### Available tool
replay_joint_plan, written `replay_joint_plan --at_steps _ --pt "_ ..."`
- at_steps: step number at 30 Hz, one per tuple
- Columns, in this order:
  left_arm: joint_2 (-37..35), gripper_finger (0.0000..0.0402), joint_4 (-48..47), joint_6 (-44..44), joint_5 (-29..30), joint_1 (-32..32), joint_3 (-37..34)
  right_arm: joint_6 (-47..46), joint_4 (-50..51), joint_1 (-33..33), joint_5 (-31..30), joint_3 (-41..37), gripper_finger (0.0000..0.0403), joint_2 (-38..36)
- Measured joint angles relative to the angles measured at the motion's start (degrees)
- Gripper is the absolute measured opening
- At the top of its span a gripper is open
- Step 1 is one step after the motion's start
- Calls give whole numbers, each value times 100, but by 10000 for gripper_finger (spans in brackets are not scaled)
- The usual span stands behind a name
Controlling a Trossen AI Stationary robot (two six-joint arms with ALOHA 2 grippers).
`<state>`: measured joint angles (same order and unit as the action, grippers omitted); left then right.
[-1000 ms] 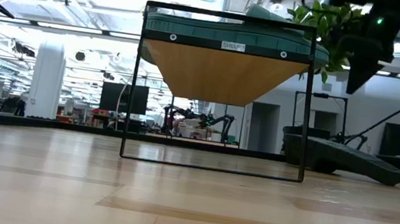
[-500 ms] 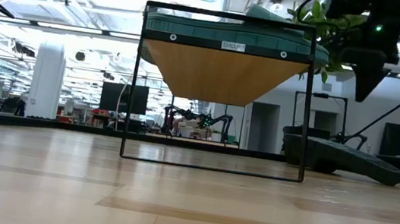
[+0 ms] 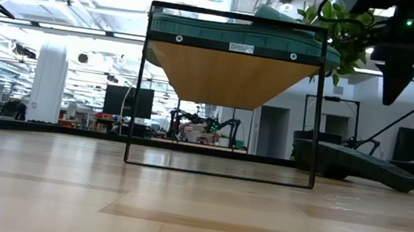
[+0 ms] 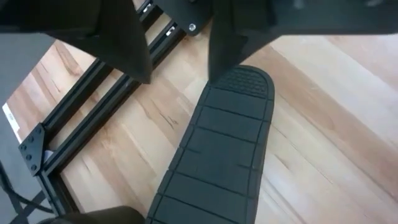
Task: Pick and place slides into the shelf
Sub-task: Put the black slipper on the shelf
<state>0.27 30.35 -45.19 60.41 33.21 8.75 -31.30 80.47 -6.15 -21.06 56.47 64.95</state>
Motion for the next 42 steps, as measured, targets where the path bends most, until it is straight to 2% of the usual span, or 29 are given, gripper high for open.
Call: replay_joint_plan --at_steps 3,6,10,16,21,25,34,42 --pt "-1 0 0 0 -1 0 0 -123 43 23 84 -6 184 0" --pt "-2 0 0 -1 -1 0 0 -132 -16 107 256 -173 195 0" --pt "0 0 -2 -74 -1 0 0 -318 -266 297 280 -729 189 -15" --pt "0 0 -4 -99 -4 0 8 -898 -1242 553 323 -1425 173 13" --pt "0 0 -4 -98 -6 0 33 -1125 -1511 750 226 -1564 178 9" --pt "1 0 -4 -122 -61 1 33 -1130 -1825 835 -144 -1655 195 9" --pt "0 0 -4 -134 -121 0 35 -1241 -2207 839 -142 -1729 245 9" --pt "-1 0 -7 -154 -97 0 36 -1238 -2589 850 46 -1729 256 179"
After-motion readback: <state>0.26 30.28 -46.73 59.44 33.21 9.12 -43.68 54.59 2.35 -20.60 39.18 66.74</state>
